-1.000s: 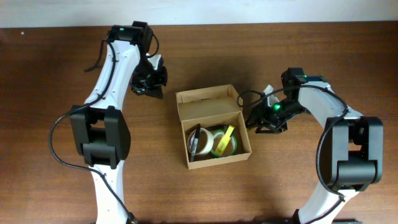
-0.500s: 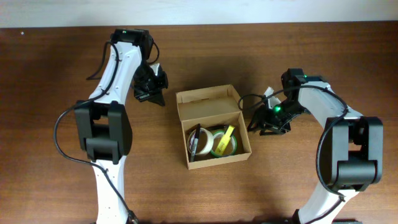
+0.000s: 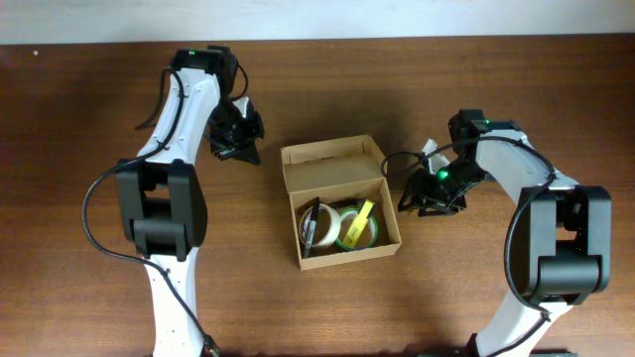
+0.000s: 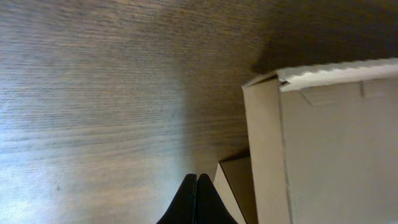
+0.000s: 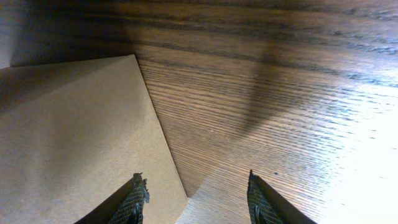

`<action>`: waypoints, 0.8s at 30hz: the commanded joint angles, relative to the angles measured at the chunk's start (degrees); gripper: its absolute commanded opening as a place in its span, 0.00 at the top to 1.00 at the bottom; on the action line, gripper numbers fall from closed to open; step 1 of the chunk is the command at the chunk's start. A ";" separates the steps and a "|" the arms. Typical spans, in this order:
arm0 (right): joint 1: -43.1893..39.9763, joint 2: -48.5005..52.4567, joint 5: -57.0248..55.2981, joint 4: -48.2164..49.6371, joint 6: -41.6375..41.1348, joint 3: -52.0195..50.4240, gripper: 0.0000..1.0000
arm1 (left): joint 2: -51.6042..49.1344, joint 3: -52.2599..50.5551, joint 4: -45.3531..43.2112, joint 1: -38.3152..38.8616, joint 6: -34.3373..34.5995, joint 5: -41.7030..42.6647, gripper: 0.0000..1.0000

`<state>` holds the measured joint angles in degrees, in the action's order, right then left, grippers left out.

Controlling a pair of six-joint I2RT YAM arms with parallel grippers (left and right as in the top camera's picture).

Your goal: Pack container

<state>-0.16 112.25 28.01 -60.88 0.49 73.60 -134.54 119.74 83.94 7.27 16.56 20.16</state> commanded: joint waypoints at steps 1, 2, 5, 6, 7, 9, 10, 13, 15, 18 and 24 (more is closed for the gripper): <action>0.04 -0.11 -1.77 -0.22 0.83 1.66 0.48 | -0.50 -4.48 -2.43 0.24 0.94 0.52 0.98; 0.04 -0.11 -1.75 -0.24 0.83 1.75 0.48 | -0.50 -5.75 -3.41 0.24 1.05 1.09 0.98; 0.04 -0.11 -1.75 -0.28 1.05 1.86 0.48 | -0.50 -9.16 -6.29 0.22 1.49 4.22 0.98; 0.04 -0.11 -1.75 -0.28 1.05 1.88 0.48 | -0.50 -10.10 -7.23 0.24 1.70 5.44 0.98; 0.04 -0.11 -1.75 -0.50 1.05 2.10 0.48 | -0.50 -11.43 -8.87 0.24 1.92 7.61 0.98; 0.04 -0.11 -1.75 -1.18 1.25 2.89 0.48 | -0.50 -12.09 -10.58 0.26 2.82 9.70 0.98; 0.04 -0.11 -1.75 -1.51 1.22 3.34 0.48 | -0.50 -12.09 -11.21 0.31 3.23 10.38 0.98; 0.04 -0.11 -1.77 -2.62 1.25 4.90 0.48 | -0.50 -12.09 -13.51 0.48 4.92 12.72 0.98; 0.04 -0.11 -1.77 -3.43 1.25 5.97 0.48 | -0.50 -12.09 -14.78 0.61 5.77 14.23 0.98; 0.04 -0.11 -1.77 -4.46 1.27 7.34 0.48 | -0.50 -12.09 -15.96 0.61 6.34 16.15 0.98; 0.04 -0.11 -1.75 -6.40 1.70 9.86 0.48 | -0.50 -12.09 -17.38 0.85 7.89 17.22 0.98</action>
<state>-0.16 112.25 26.79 -66.65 1.50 81.34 -134.58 107.87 67.16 7.77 22.63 34.68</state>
